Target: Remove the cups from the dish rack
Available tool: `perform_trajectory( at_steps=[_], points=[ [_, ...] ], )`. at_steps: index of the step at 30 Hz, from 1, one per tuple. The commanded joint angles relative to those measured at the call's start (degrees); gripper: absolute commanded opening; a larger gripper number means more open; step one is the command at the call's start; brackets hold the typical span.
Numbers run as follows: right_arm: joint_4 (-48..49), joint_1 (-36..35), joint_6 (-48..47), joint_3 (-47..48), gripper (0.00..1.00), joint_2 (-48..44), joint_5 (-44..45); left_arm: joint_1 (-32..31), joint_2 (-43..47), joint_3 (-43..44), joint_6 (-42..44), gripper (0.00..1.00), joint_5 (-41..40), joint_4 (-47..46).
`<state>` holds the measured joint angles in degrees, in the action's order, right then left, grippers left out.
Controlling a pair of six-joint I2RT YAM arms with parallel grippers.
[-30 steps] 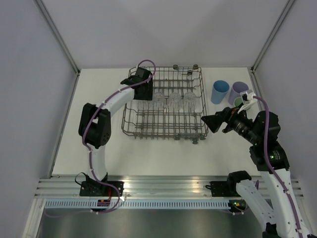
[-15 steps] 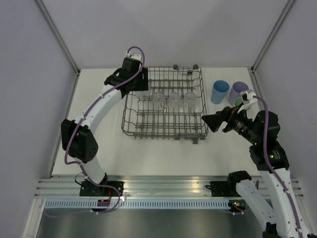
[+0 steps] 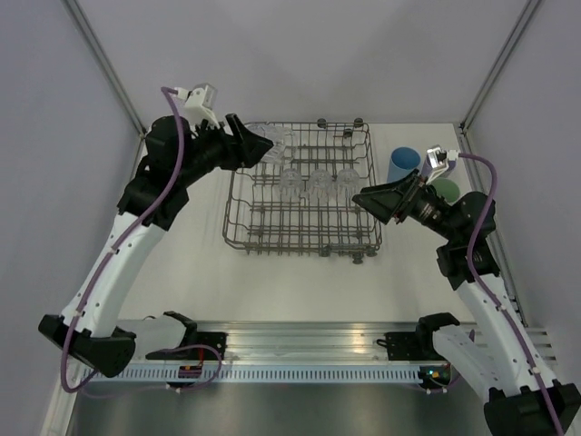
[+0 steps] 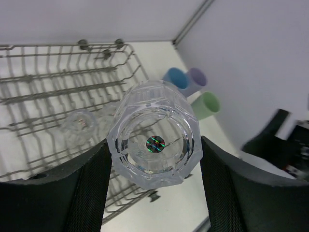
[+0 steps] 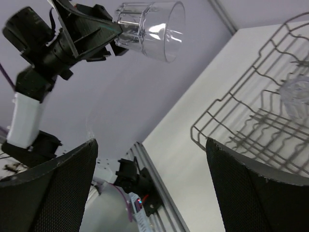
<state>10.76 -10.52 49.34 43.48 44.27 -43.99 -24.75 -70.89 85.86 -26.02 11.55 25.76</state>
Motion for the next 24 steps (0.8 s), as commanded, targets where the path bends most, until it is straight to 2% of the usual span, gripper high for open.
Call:
perform_trajectory(
  at_steps=[1,5,9,15,24],
  points=[
    [27.61,-2.30,14.46,-0.51,0.97,4.40,-5.15,0.23,5.05,-4.64,-10.52,0.02,9.43,-11.15],
    [33.60,-8.27,16.39,3.00,0.93,10.21,-3.83,0.23,8.31,-12.28,-20.72,0.02,16.74,-24.74],
    [37.58,-14.07,15.97,5.64,0.92,13.03,-1.98,0.23,5.95,-15.64,-31.60,0.02,24.73,-36.01],
    [31.52,-15.49,9.47,8.02,0.88,12.86,1.53,0.23,2.25,-20.47,-44.97,0.02,32.91,-52.27],
    [10.52,-15.49,-6.60,12.41,0.83,9.79,7.41,0.23,1.11,-25.04,-50.00,0.02,34.06,-58.10]
  ],
)
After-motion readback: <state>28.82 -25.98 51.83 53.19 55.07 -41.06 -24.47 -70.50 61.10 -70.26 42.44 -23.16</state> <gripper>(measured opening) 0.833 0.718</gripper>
